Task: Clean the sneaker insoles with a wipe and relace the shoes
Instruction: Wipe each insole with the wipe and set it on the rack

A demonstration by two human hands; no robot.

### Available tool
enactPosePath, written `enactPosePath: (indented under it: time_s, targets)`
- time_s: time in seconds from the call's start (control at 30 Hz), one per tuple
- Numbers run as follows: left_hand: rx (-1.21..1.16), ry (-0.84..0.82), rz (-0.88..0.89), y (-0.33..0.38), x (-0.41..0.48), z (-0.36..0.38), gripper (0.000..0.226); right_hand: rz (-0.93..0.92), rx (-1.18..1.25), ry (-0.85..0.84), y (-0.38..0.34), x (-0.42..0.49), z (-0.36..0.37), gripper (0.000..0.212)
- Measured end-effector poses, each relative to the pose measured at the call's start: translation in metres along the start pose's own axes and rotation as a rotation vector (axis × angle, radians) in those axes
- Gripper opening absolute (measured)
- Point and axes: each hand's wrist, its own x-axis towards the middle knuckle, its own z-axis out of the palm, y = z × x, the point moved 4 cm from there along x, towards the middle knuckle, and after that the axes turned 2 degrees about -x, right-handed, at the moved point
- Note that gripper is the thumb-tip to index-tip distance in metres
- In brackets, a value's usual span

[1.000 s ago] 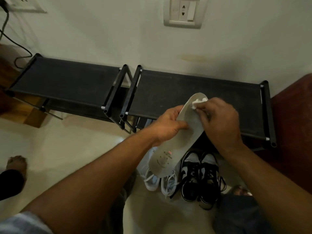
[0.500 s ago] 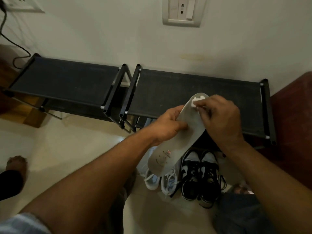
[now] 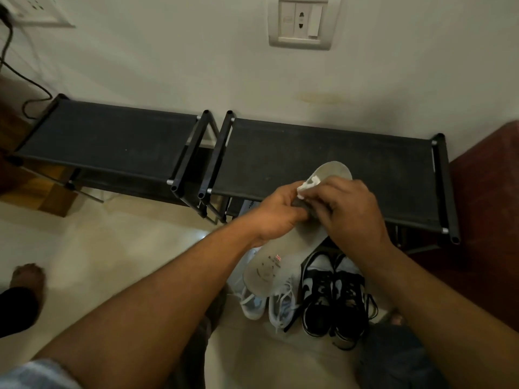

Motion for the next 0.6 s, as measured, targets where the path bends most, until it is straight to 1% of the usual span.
enactPosePath:
  time_s: [0.1,0.13,0.17,0.27,0.3,0.4,0.43,0.47,0.57,0.6]
  targets:
    - [-0.009,-0.012,0.001,0.006,0.000,0.002,0.044,0.151,-0.016,0.097,0.026,0.007,-0.012,0.018]
    - [-0.006,-0.014,0.000,0.007,0.000,0.003,0.044,0.169,-0.027,0.109,0.028,0.008,-0.013,0.018]
    - [-0.002,-0.010,0.000,0.006,0.000,0.003,0.043,0.154,-0.030,0.094,0.023,0.007,-0.011,0.019]
    - [0.008,0.023,-0.001,0.000,0.001,0.001,0.044,0.020,-0.026,-0.012,0.003,-0.001,0.002,0.021]
    - [0.003,0.021,-0.006,0.000,0.001,0.001,0.045,0.034,-0.029,-0.004,0.007,0.000,0.000,0.020]
    - [0.003,-0.007,-0.016,0.004,0.002,0.004,0.047,0.192,-0.034,0.129,0.033,0.009,-0.018,0.018]
    - [0.008,-0.015,-0.017,0.006,0.001,0.005,0.047,0.205,-0.034,0.143,0.034,0.010,-0.020,0.019]
    - [0.002,-0.014,-0.020,0.006,0.000,0.006,0.045,0.179,-0.037,0.126,0.029,0.009,-0.017,0.020]
    - [-0.009,0.008,-0.013,0.003,-0.001,0.004,0.046,0.010,-0.044,0.003,0.004,0.000,0.000,0.022]
    - [-0.007,0.009,-0.017,0.003,-0.001,0.004,0.047,0.020,-0.043,0.006,0.009,0.001,-0.001,0.021]
